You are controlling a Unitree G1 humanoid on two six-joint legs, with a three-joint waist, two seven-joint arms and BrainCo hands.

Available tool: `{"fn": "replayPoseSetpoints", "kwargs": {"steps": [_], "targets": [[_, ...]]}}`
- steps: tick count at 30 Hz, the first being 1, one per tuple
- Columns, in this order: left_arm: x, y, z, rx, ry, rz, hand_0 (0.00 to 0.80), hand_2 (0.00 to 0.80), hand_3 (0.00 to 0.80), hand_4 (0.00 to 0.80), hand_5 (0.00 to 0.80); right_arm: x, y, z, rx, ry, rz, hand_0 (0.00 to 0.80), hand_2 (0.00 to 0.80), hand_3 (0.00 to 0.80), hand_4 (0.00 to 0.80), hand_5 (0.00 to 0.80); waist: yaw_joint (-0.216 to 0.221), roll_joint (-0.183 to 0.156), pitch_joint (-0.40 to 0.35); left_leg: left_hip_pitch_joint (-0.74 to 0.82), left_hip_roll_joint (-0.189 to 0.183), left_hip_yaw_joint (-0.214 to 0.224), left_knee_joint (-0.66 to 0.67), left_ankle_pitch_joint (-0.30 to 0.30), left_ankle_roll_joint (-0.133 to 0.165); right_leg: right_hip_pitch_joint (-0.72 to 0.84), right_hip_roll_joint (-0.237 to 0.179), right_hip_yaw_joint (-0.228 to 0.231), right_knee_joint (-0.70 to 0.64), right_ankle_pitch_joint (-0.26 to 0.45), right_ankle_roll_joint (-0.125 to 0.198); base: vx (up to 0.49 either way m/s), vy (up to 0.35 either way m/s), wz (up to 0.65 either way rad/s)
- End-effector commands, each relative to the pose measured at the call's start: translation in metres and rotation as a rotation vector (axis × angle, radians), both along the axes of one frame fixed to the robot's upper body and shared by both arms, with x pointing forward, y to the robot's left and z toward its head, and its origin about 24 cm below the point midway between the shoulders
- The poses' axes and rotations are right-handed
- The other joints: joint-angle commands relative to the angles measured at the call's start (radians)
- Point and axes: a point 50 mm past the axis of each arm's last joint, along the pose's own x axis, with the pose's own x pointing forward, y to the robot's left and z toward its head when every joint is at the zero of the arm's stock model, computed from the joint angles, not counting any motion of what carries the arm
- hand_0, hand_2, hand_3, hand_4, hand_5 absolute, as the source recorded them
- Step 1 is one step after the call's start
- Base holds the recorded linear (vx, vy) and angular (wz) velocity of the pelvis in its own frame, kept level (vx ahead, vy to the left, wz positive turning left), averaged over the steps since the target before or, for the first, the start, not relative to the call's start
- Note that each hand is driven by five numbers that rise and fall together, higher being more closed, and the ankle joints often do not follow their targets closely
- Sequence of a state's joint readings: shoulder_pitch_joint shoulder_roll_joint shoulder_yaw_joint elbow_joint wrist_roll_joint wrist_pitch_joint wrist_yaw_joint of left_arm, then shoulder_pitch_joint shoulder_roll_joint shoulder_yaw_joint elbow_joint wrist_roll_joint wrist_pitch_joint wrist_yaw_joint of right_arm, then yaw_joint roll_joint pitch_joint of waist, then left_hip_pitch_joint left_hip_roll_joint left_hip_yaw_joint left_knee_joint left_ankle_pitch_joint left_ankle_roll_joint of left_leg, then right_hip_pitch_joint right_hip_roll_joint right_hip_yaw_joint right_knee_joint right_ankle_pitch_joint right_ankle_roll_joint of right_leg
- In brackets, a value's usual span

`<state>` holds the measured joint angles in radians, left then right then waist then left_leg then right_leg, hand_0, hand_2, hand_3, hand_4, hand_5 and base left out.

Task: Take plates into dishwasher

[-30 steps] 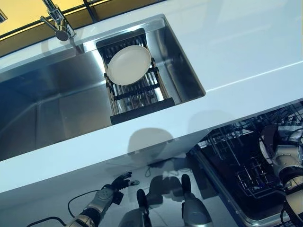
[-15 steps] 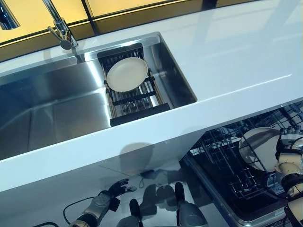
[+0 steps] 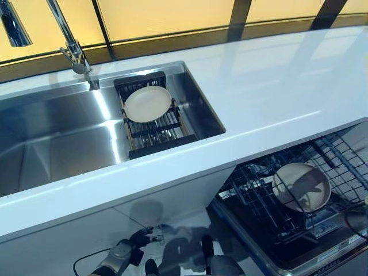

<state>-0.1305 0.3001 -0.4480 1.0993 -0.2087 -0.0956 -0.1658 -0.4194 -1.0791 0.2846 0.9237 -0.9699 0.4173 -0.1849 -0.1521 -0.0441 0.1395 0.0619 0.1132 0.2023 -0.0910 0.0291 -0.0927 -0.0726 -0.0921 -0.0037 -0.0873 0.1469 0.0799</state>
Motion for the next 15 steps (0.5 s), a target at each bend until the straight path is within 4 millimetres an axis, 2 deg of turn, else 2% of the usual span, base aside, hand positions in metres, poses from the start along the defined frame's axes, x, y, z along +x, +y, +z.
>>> {"fn": "replayPoseSetpoints", "kwargs": {"steps": [1,3,5,9,13,15], "targets": [[0.019,0.012,0.009,0.044,-0.041,0.031,0.000,0.000,0.000,0.000,0.000,0.008,-0.010,0.061,-0.017,-0.198,0.014,0.000,0.000,0.000,0.000,0.000,0.009,-0.056,-0.014,0.044,0.068,-0.021,0.004,-0.026,0.010,0.023,-0.049,0.056,0.000,0.003,0.097,0.012,0.031,-0.01],[0.020,0.012,0.010,0.044,-0.044,0.036,0.000,0.000,0.000,0.000,0.000,0.011,-0.009,0.071,-0.014,-0.233,0.042,0.000,0.000,0.000,0.000,0.000,0.010,-0.057,-0.014,0.046,0.067,-0.023,0.004,-0.025,0.010,0.028,-0.049,0.052,0.000,0.002,0.096,0.000,0.000,0.00],[0.023,0.012,0.011,0.051,-0.047,0.045,0.000,0.000,0.000,0.000,0.000,0.021,0.000,0.103,-0.051,-0.298,0.141,0.000,0.000,0.000,0.000,0.000,0.020,-0.064,-0.016,0.048,0.064,-0.031,0.004,-0.025,0.011,0.039,-0.050,0.047,0.000,-0.003,0.093,0.012,0.016,0.00],[0.023,0.017,0.011,0.061,-0.050,0.079,0.000,0.000,0.000,0.000,0.000,0.040,0.031,0.177,-0.166,-0.372,0.289,0.000,0.000,0.000,0.000,0.000,0.027,-0.071,-0.018,0.047,0.054,-0.046,0.004,-0.024,0.009,0.047,-0.053,0.039,0.000,-0.005,0.092,-0.005,0.027,0.01],[0.021,0.018,0.010,0.061,-0.048,0.111,0.000,0.000,0.000,0.000,0.000,0.048,0.051,0.215,-0.137,-0.476,0.344,0.000,0.000,0.000,0.000,0.000,0.037,-0.073,-0.018,0.039,0.044,-0.057,0.004,-0.021,0.005,0.048,-0.061,0.027,0.000,-0.009,0.092,-0.004,0.044,0.07],[0.019,0.019,0.009,0.063,-0.044,0.119,0.000,0.000,0.000,0.000,0.000,0.061,0.074,0.236,-0.114,-0.540,0.434,0.000,0.000,0.000,0.000,0.000,0.055,-0.075,-0.017,0.036,0.036,-0.068,0.004,-0.019,0.005,0.053,-0.068,0.014,0.000,-0.011,0.091,0.019,0.046,0.06]]}}
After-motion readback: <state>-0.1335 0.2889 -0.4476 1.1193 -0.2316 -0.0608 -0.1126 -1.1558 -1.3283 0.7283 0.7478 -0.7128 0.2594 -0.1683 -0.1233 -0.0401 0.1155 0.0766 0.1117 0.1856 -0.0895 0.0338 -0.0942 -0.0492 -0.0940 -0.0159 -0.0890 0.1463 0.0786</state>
